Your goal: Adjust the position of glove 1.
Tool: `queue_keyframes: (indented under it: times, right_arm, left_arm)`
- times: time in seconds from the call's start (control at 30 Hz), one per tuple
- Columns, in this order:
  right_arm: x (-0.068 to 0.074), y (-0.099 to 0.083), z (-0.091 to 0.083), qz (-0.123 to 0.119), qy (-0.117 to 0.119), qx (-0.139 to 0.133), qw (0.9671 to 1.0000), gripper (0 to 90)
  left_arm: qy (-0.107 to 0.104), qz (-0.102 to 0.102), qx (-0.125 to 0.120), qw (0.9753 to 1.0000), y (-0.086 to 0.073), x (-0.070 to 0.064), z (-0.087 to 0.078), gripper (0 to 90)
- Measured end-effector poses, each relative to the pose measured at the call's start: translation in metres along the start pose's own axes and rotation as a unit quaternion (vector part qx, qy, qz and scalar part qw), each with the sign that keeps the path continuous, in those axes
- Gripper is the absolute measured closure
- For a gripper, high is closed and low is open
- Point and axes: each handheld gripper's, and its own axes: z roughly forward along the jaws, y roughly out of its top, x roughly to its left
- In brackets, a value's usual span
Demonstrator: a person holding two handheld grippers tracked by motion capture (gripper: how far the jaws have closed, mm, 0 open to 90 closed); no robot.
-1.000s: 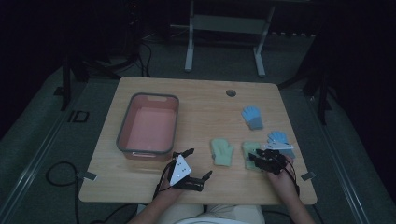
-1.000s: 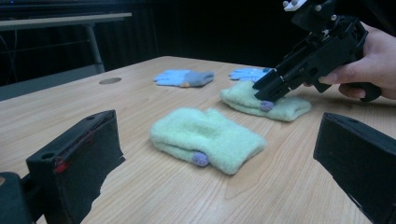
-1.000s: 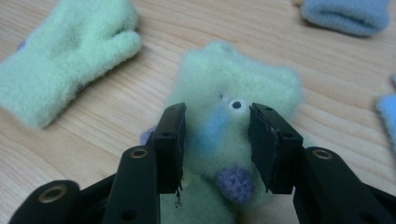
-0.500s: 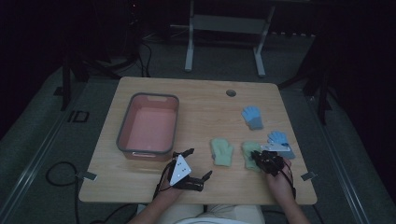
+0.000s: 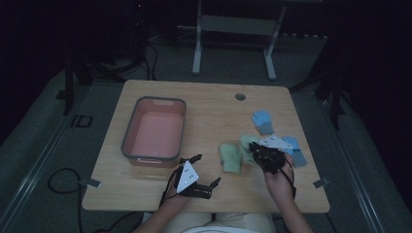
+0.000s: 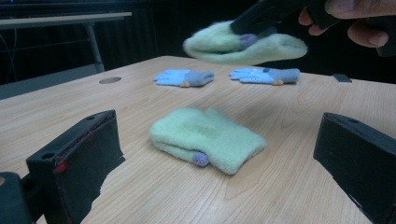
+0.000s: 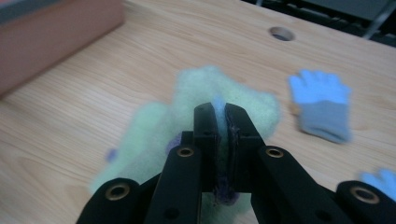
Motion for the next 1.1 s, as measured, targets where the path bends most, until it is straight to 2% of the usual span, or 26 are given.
queue_keyframes:
  times: [0.2,0.43,0.77,0.93,1.1]
  right_arm:
    - [0.028,0.004,0.015,-0.003,0.016,0.006,0.9998,84.4]
    - [0.042,-0.002,0.031,-0.014,0.014,0.02,0.9996,84.4]
    - [0.047,-0.022,0.05,-0.027,0.003,0.046,0.9986,84.2]
    - [0.046,-0.031,0.055,-0.027,0.01,0.055,0.9981,83.8]
    - [0.043,-0.032,0.055,-0.027,0.018,0.053,0.9981,82.7]
  left_arm:
    - [-0.002,0.002,0.0,1.0,0.0,0.0,0.0,0.6]
    - [-0.004,-0.003,-0.001,1.0,0.0,0.001,-0.001,0.5]
    - [-0.001,-0.005,0.001,1.0,0.0,0.001,0.0,0.6]
    - [0.002,-0.009,0.003,1.0,0.0,0.001,0.0,0.6]
    - [-0.001,-0.009,0.006,0.9999,0.0,0.001,0.001,0.6]
